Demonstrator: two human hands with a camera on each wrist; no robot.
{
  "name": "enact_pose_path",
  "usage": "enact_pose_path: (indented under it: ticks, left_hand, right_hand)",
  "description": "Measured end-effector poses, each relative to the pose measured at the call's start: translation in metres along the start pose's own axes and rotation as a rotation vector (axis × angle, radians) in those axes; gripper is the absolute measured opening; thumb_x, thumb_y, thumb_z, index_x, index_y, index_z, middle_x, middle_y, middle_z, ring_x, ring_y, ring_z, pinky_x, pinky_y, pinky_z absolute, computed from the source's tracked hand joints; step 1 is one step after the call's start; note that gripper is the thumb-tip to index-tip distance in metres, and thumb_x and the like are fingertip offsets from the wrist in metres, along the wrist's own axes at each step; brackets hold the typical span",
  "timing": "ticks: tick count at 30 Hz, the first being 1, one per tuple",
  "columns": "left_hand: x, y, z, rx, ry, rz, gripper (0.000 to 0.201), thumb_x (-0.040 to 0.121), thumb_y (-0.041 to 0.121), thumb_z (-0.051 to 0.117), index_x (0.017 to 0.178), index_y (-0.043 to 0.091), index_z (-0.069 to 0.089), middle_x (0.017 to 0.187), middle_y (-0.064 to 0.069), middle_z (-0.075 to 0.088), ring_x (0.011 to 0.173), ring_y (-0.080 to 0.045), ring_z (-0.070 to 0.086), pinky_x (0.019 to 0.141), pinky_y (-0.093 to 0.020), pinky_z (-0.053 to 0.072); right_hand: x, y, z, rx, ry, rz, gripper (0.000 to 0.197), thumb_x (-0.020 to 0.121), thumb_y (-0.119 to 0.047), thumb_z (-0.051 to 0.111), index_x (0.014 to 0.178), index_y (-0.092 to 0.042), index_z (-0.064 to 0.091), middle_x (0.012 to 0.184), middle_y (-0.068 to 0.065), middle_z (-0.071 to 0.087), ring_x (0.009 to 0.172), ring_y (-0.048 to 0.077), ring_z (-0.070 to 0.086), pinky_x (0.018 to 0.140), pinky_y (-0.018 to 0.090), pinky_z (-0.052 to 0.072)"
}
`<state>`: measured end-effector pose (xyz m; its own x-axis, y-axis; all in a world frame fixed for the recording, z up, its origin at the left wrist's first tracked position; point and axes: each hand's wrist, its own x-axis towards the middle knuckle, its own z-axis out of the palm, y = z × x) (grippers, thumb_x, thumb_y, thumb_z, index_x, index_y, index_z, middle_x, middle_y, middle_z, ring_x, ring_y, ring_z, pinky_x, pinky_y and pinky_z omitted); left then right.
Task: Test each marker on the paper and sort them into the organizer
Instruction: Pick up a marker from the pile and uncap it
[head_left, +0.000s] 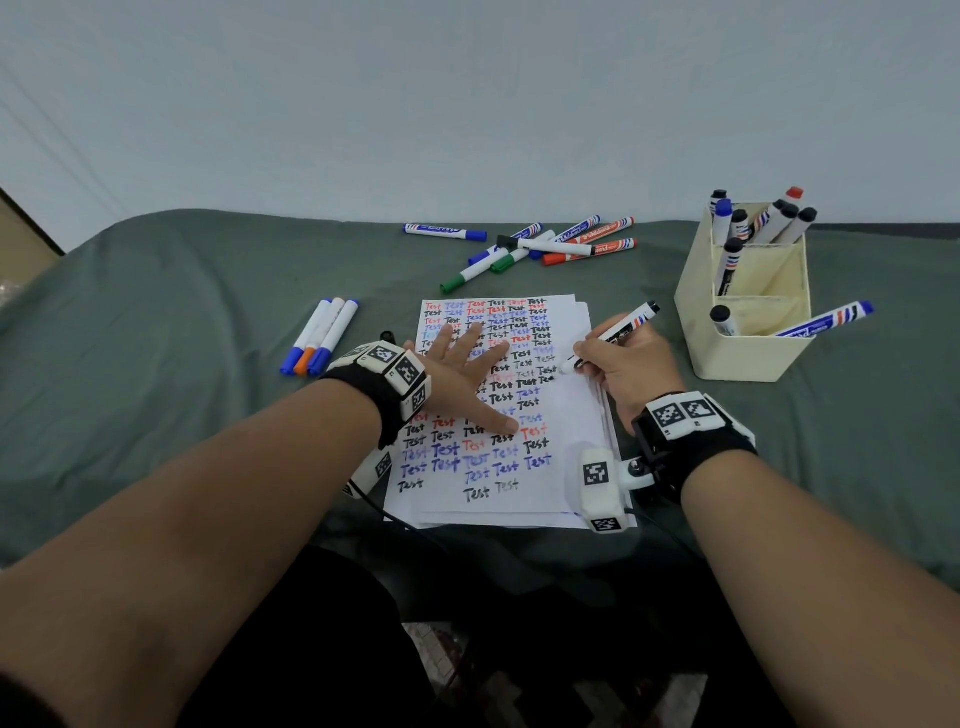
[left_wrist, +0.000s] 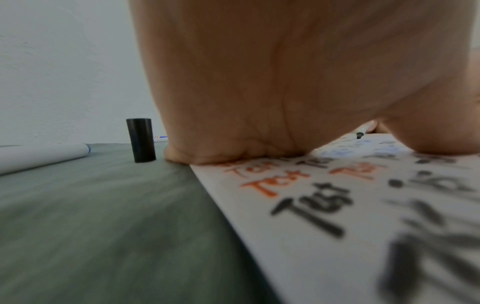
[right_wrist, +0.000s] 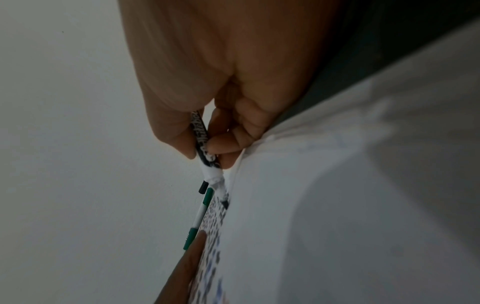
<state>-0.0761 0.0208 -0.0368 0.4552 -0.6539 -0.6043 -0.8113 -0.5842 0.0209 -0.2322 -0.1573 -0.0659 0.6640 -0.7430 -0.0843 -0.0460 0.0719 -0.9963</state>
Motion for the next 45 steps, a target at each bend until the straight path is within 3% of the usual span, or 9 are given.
enact_pose_path:
  ticks: [10, 16, 21, 29, 35, 38, 45]
  left_hand:
    - [-0.0016, 0.0003, -0.0011, -0.003, 0.0, 0.007, 0.129, 0.046, 0.107, 0.04, 0.145, 0.056, -0.025, 0.156, 0.016, -0.041, 0.146, -0.024, -0.036, 0.112, -0.067, -0.013]
    - [0.0, 0.0003, 0.0002, 0.004, 0.005, 0.005, 0.131, 0.043, 0.108, 0.038, 0.145, 0.056, -0.025, 0.156, 0.015, -0.041, 0.146, -0.025, -0.035, 0.112, -0.068, -0.013]
    - [0.0017, -0.0011, 0.0004, 0.006, 0.001, 0.004, 0.131, 0.041, 0.109, 0.037, 0.144, 0.057, -0.026, 0.156, 0.016, -0.041, 0.146, -0.025, -0.035, 0.112, -0.068, -0.012]
    - [0.0028, -0.0015, 0.0012, -0.004, 0.006, 0.001, 0.131, 0.041, 0.109, 0.038, 0.143, 0.058, -0.026, 0.155, 0.017, -0.041, 0.146, -0.024, -0.036, 0.112, -0.068, -0.013]
    - [0.004, -0.0019, 0.0018, -0.003, 0.008, 0.0, 0.131, 0.039, 0.11, 0.037, 0.142, 0.059, -0.026, 0.155, 0.018, -0.042, 0.146, -0.023, -0.036, 0.112, -0.068, -0.013]
    - [0.0043, -0.0024, 0.0035, -0.002, 0.031, 0.006, 0.131, 0.04, 0.11, 0.037, 0.143, 0.059, -0.025, 0.156, 0.018, -0.04, 0.147, -0.023, -0.035, 0.112, -0.069, -0.012]
    - [0.0004, -0.0035, -0.0025, 0.004, 0.079, 0.036, 0.126, 0.046, 0.108, 0.035, 0.15, 0.055, -0.014, 0.162, 0.015, -0.028, 0.152, -0.024, -0.023, 0.115, -0.07, -0.003]
  right_hand:
    - [0.0006, -0.0003, -0.0016, 0.06, 0.027, 0.014, 0.021, 0.082, 0.004, 0.073, 0.079, -0.012, 0.059, 0.065, 0.003, 0.066, 0.055, 0.014, 0.061, 0.054, 0.023, 0.051]
    - [0.0002, -0.0005, -0.0015, 0.012, 0.047, 0.007, 0.02, 0.082, 0.001, 0.073, 0.078, -0.013, 0.06, 0.064, 0.003, 0.066, 0.058, 0.018, 0.06, 0.059, 0.03, 0.05]
    - [-0.0019, -0.0015, -0.0004, -0.022, 0.031, -0.004, 0.021, 0.08, 0.003, 0.07, 0.075, -0.014, 0.059, 0.068, 0.012, 0.065, 0.058, 0.02, 0.059, 0.061, 0.032, 0.05]
    - [-0.0047, -0.0039, -0.0008, 0.035, 0.023, 0.002, 0.019, 0.083, 0.005, 0.071, 0.079, -0.01, 0.059, 0.069, 0.01, 0.066, 0.057, 0.018, 0.061, 0.053, 0.024, 0.05]
    - [-0.0039, -0.0032, -0.0005, 0.043, 0.042, -0.012, 0.021, 0.084, 0.007, 0.069, 0.078, -0.011, 0.058, 0.067, 0.009, 0.062, 0.053, 0.015, 0.056, 0.052, 0.024, 0.048]
    - [-0.0025, -0.0025, -0.0013, 0.132, 0.04, 0.015, 0.022, 0.086, 0.006, 0.069, 0.08, -0.011, 0.057, 0.073, 0.01, 0.063, 0.054, 0.014, 0.058, 0.052, 0.022, 0.049]
    - [-0.0027, -0.0009, -0.0073, 0.456, -0.033, 0.074, 0.018, 0.089, 0.004, 0.071, 0.083, -0.011, 0.063, 0.075, 0.004, 0.071, 0.07, 0.016, 0.07, 0.067, 0.024, 0.06]
